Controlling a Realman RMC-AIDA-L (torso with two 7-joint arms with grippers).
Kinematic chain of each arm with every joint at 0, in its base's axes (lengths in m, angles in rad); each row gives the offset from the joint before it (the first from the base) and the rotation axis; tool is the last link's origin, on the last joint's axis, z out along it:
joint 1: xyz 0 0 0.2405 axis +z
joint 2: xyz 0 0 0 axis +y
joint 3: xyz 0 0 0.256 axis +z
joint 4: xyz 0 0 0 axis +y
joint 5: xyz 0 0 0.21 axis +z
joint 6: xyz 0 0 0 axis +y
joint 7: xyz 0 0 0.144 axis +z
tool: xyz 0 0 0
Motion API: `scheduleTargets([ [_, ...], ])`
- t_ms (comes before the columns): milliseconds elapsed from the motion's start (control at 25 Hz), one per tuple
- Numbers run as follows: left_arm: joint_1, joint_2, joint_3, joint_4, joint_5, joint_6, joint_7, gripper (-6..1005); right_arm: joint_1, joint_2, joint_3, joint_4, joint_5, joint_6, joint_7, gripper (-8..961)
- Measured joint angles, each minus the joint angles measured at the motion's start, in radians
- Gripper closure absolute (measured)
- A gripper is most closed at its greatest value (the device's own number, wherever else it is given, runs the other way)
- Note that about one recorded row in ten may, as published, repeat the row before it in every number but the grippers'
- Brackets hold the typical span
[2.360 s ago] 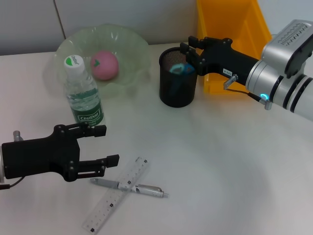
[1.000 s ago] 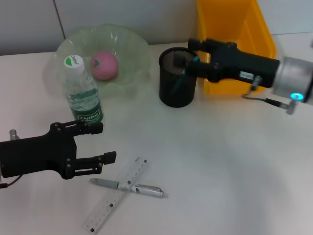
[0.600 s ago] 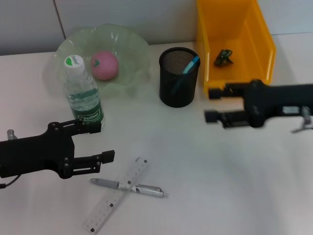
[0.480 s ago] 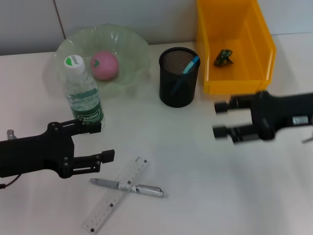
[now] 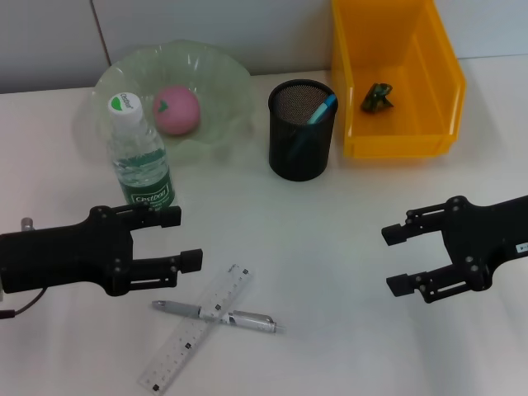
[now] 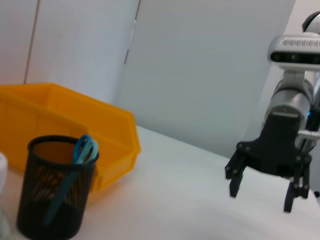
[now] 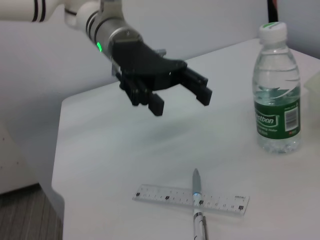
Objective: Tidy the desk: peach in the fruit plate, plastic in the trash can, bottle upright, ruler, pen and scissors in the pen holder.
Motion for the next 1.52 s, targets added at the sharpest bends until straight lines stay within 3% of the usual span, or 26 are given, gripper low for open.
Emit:
scheduleTargets([
  [240,-0.028,0.000,0.017,0.077,0.002,0.056,-0.132,201,0.005,0.005,-0.001,-0.002,-0.018,0.006,-0.015,214],
  [520,-0.103,-0.001,0.115,0.354,0.057,0.108,-0.579,201,0.018,0.006,0.002,0.005,-0.029,0.010,-0.010,215],
  [720,-0.171,-0.005,0.188,0.474,0.125,0.089,-0.851,201,0.028,0.006,-0.002,0.005,-0.045,0.005,-0.007,215],
  [1040,-0.300,-0.005,0.253,0.491,0.295,0.077,-1.059,201,0.030,0.007,0.001,0.002,-0.069,0.002,-0.009,215],
  [1080,-0.344,-0.006,0.315,0.490,0.361,0.076,-1.109,201,0.030,0.007,0.001,0.002,-0.069,0.002,-0.009,215],
  [1240,-0.384,-0.009,0.375,0.489,0.427,0.059,-1.172,201,0.032,0.006,0.001,0.004,-0.069,0.007,-0.013,215],
  [1280,-0.415,-0.009,0.439,0.488,0.482,0.031,-1.240,201,0.033,0.007,0.001,0.001,-0.070,0.007,-0.013,215],
  [1520,-0.455,-0.017,0.539,0.482,0.534,-0.002,-1.347,201,0.043,0.008,0.001,-0.004,-0.086,0.016,-0.014,215],
])
